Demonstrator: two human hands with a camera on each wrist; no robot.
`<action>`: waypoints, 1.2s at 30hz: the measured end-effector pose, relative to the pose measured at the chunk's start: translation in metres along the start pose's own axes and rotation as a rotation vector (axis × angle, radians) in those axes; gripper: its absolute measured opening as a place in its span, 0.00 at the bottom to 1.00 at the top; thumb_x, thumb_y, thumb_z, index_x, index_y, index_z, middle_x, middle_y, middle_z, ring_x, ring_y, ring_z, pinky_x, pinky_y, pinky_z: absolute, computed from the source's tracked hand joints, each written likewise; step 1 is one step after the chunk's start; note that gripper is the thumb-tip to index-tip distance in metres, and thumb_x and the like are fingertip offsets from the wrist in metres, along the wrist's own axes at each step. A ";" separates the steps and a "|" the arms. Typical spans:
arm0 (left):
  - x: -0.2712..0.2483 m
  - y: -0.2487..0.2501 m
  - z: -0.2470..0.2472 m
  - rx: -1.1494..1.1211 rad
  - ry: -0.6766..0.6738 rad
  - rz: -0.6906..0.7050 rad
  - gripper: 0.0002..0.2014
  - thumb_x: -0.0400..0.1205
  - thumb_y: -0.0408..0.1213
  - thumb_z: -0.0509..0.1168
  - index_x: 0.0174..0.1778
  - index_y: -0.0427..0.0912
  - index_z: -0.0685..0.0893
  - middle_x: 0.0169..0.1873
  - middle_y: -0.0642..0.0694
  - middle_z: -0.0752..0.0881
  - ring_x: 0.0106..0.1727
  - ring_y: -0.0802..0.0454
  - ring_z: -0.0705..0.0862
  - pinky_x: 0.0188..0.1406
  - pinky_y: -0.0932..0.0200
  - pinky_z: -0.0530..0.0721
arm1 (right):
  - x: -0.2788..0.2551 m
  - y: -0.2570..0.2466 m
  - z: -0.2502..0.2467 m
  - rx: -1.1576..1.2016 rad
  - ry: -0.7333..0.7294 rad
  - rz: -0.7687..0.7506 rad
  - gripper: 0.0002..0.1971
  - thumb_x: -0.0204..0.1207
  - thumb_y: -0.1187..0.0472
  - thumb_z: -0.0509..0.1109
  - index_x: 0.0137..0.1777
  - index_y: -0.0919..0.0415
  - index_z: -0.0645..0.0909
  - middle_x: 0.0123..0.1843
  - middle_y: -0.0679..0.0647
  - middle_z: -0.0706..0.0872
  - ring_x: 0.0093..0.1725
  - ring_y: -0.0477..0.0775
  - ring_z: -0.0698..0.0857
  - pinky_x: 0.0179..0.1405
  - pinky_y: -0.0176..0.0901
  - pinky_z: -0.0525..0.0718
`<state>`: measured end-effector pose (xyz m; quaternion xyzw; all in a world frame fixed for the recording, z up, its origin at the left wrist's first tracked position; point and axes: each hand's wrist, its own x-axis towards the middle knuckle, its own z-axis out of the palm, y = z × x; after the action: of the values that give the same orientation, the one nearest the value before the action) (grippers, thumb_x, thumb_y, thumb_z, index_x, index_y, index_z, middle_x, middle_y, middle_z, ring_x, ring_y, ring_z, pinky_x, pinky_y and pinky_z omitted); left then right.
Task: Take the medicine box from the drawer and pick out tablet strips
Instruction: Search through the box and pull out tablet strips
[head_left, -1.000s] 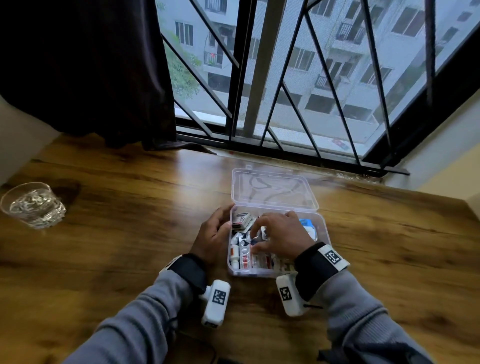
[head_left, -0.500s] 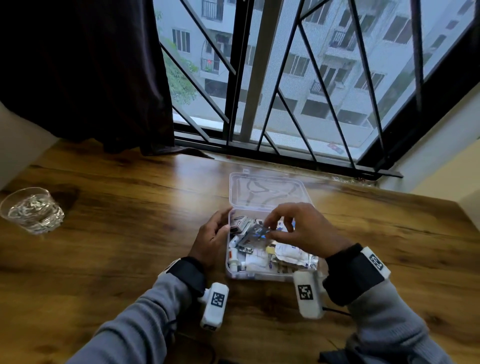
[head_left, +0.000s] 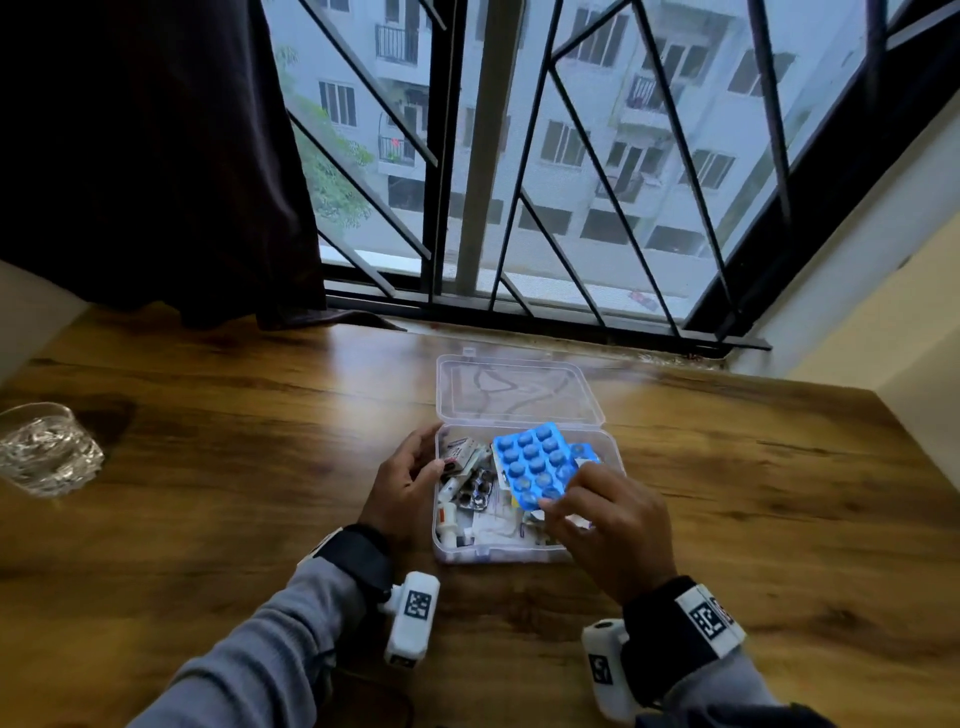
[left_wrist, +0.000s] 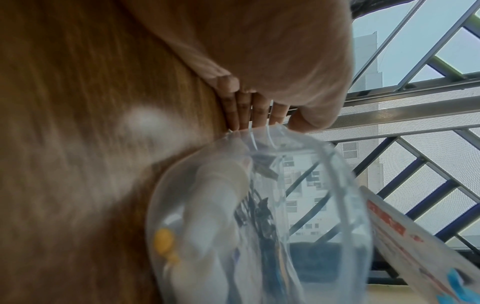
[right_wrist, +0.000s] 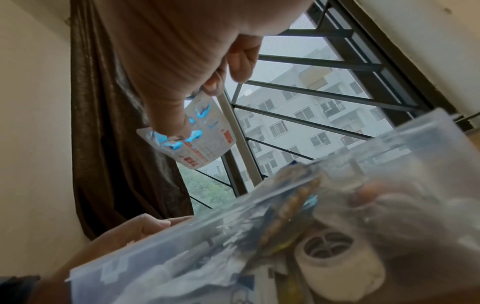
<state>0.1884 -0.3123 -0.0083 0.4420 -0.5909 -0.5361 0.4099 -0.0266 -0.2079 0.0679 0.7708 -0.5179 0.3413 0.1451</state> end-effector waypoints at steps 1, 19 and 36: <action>0.000 0.001 0.000 0.001 -0.003 0.000 0.27 0.75 0.36 0.60 0.73 0.43 0.74 0.66 0.48 0.83 0.66 0.63 0.82 0.65 0.64 0.82 | 0.000 0.001 -0.001 0.004 0.006 0.019 0.14 0.72 0.56 0.76 0.27 0.55 0.80 0.30 0.49 0.81 0.28 0.50 0.78 0.21 0.41 0.72; -0.003 0.000 0.001 0.107 -0.010 -0.001 0.27 0.81 0.23 0.62 0.78 0.41 0.71 0.70 0.48 0.79 0.64 0.64 0.83 0.68 0.58 0.81 | -0.065 0.083 -0.039 -0.201 -0.047 0.737 0.24 0.60 0.62 0.81 0.24 0.53 0.64 0.26 0.47 0.72 0.27 0.55 0.75 0.24 0.43 0.69; 0.001 -0.013 -0.004 0.058 0.049 0.046 0.31 0.75 0.34 0.57 0.78 0.40 0.71 0.74 0.44 0.76 0.74 0.50 0.77 0.76 0.43 0.73 | -0.074 0.077 -0.023 -0.138 -0.546 0.778 0.05 0.65 0.46 0.74 0.36 0.43 0.85 0.39 0.42 0.84 0.42 0.47 0.84 0.30 0.39 0.71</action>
<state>0.1927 -0.3150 -0.0212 0.4529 -0.6061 -0.4982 0.4234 -0.1215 -0.1757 0.0245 0.5698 -0.8086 0.1203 -0.0839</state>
